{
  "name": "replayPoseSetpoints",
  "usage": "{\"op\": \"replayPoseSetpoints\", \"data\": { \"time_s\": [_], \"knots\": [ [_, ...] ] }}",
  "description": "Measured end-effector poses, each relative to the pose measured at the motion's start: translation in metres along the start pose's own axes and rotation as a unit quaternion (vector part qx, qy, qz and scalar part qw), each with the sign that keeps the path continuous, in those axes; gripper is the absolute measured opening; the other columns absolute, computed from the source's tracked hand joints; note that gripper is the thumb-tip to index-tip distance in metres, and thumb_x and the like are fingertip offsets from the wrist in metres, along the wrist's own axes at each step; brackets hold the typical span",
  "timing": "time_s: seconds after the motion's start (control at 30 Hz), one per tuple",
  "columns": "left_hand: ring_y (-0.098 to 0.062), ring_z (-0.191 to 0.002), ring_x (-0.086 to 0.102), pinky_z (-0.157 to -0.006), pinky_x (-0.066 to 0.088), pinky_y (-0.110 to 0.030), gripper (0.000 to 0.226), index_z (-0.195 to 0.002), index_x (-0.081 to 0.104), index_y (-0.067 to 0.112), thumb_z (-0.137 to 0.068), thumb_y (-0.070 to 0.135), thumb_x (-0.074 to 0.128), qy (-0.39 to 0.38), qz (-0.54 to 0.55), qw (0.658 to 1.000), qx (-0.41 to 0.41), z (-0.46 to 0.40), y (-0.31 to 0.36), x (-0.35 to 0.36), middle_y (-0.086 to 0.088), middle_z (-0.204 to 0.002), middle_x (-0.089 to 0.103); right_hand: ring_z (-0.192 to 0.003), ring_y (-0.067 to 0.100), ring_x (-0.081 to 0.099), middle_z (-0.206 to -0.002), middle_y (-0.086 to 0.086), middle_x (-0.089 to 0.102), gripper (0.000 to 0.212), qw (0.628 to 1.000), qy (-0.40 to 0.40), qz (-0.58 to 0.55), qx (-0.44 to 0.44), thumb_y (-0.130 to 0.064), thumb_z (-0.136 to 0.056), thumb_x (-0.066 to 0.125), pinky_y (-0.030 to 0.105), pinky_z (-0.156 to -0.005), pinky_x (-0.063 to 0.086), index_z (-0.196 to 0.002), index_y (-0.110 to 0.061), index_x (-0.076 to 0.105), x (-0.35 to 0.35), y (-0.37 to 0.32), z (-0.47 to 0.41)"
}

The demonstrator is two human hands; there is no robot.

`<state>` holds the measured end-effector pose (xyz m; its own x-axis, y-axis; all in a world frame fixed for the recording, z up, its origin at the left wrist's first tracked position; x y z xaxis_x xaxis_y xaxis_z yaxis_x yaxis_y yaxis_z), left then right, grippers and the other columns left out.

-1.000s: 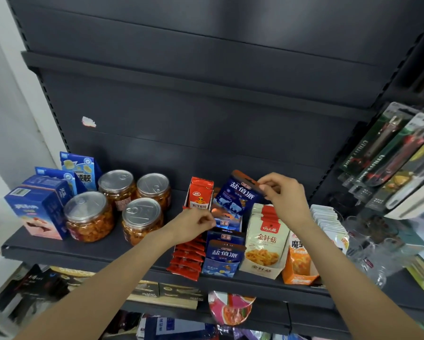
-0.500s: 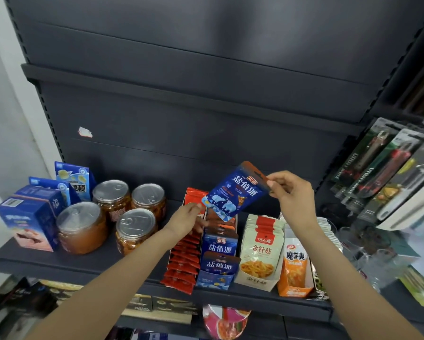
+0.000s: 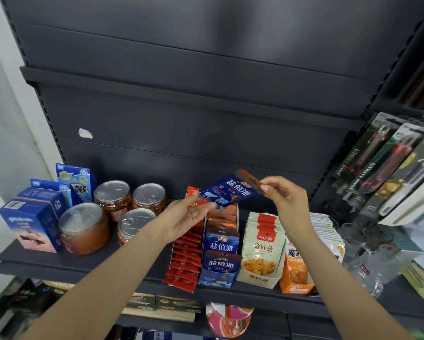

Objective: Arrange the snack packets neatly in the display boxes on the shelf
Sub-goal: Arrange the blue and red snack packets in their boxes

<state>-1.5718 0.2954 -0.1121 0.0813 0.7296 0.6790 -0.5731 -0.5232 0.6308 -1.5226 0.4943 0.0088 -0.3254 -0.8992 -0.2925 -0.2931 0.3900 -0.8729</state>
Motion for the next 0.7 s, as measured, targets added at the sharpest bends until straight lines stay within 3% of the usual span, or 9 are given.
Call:
{"op": "replayPoseSetpoints", "data": {
  "time_s": [0.13,0.23,0.3,0.4,0.5,0.57,0.63,0.7],
  "knots": [
    [-0.027,-0.102,0.067,-0.079,0.056,-0.028,0.037,-0.115,0.059,-0.003,-0.096,0.028,0.050,-0.004,-0.007,1.000,0.001,0.003,0.007,-0.005,-0.027,-0.113,0.064,-0.088,-0.004,0.061,-0.094,-0.004,0.069,0.025,1.000,0.001,-0.006,-0.001,0.000,-0.087,0.058,0.006,-0.078,0.044,-0.085,-0.021,0.069,-0.003,0.003,0.008],
    [-0.025,-0.097,0.069,-0.068,0.060,-0.025,0.020,-0.108,0.065,-0.001,-0.093,0.008,0.054,0.033,-0.063,0.997,0.027,0.006,0.012,-0.010,-0.025,-0.117,0.063,-0.094,0.002,0.062,-0.098,-0.002,0.067,0.021,0.999,0.009,-0.022,0.027,-0.004,-0.087,0.061,0.014,-0.081,0.048,-0.085,-0.024,0.070,-0.004,0.012,0.012],
    [-0.025,-0.102,0.067,-0.060,0.058,-0.022,0.021,-0.107,0.067,0.005,-0.091,0.001,0.054,0.052,-0.102,0.992,0.055,0.009,0.015,-0.012,-0.022,-0.119,0.062,-0.102,0.009,0.062,-0.106,0.002,0.064,0.020,0.997,0.006,-0.048,0.062,-0.008,-0.091,0.056,0.020,-0.080,0.053,-0.096,-0.022,0.069,0.001,0.022,0.016],
    [-0.026,-0.109,0.063,-0.064,0.058,-0.023,0.031,-0.113,0.066,0.018,-0.089,0.000,0.057,0.041,-0.150,0.982,0.111,0.016,0.018,-0.008,-0.016,-0.121,0.061,-0.103,0.014,0.064,-0.110,0.003,0.065,0.023,0.976,-0.023,-0.152,0.156,-0.017,-0.096,0.048,0.026,-0.076,0.057,-0.114,-0.021,0.063,0.014,0.038,0.025],
    [-0.020,-0.111,0.061,-0.075,0.058,-0.029,0.047,-0.123,0.059,0.031,-0.088,0.000,0.060,0.020,-0.271,0.947,0.174,0.027,0.024,0.004,-0.007,-0.123,0.059,-0.096,0.010,0.066,-0.104,-0.002,0.067,0.026,0.970,-0.021,-0.167,0.176,-0.014,-0.091,0.057,0.025,-0.065,0.058,-0.113,-0.025,0.061,0.017,0.042,0.034],
    [-0.012,-0.106,0.063,-0.074,0.057,-0.026,0.057,-0.128,0.052,0.037,-0.086,-0.001,0.062,0.004,-0.349,0.911,0.219,0.037,0.029,0.015,-0.001,-0.120,0.059,-0.095,0.008,0.066,-0.102,-0.005,0.068,0.027,0.974,-0.003,-0.151,0.167,-0.011,-0.088,0.060,0.024,-0.058,0.056,-0.109,-0.029,0.062,0.013,0.042,0.036],
    [-0.004,-0.102,0.063,-0.072,0.056,-0.021,0.063,-0.128,0.046,0.041,-0.085,-0.002,0.063,-0.016,-0.401,0.877,0.263,0.046,0.033,0.023,0.004,-0.117,0.058,-0.100,0.007,0.064,-0.104,-0.006,0.068,0.028,0.972,0.001,-0.168,0.163,-0.010,-0.087,0.061,0.023,-0.056,0.056,-0.107,-0.030,0.062,0.013,0.043,0.038],
    [-0.005,-0.110,0.060,-0.077,0.057,-0.026,0.064,-0.129,0.042,0.045,-0.087,0.001,0.062,-0.023,-0.441,0.849,0.292,0.051,0.034,0.027,0.004,-0.122,0.054,-0.103,0.006,0.063,-0.109,-0.005,0.067,0.030,0.970,-0.002,-0.186,0.158,-0.007,-0.087,0.061,0.022,-0.057,0.056,-0.107,-0.029,0.062,0.014,0.043,0.040]
  ]
}}
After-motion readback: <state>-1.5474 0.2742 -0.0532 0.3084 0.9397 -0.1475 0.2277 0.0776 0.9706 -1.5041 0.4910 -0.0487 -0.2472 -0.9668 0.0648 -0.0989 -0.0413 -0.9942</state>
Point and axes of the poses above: each hand's wrist, its own z-axis away from the middle knuckle, its own x-axis out of the palm, y = z × x, the point moved 9 cm from there along -z, towards the middle knuckle
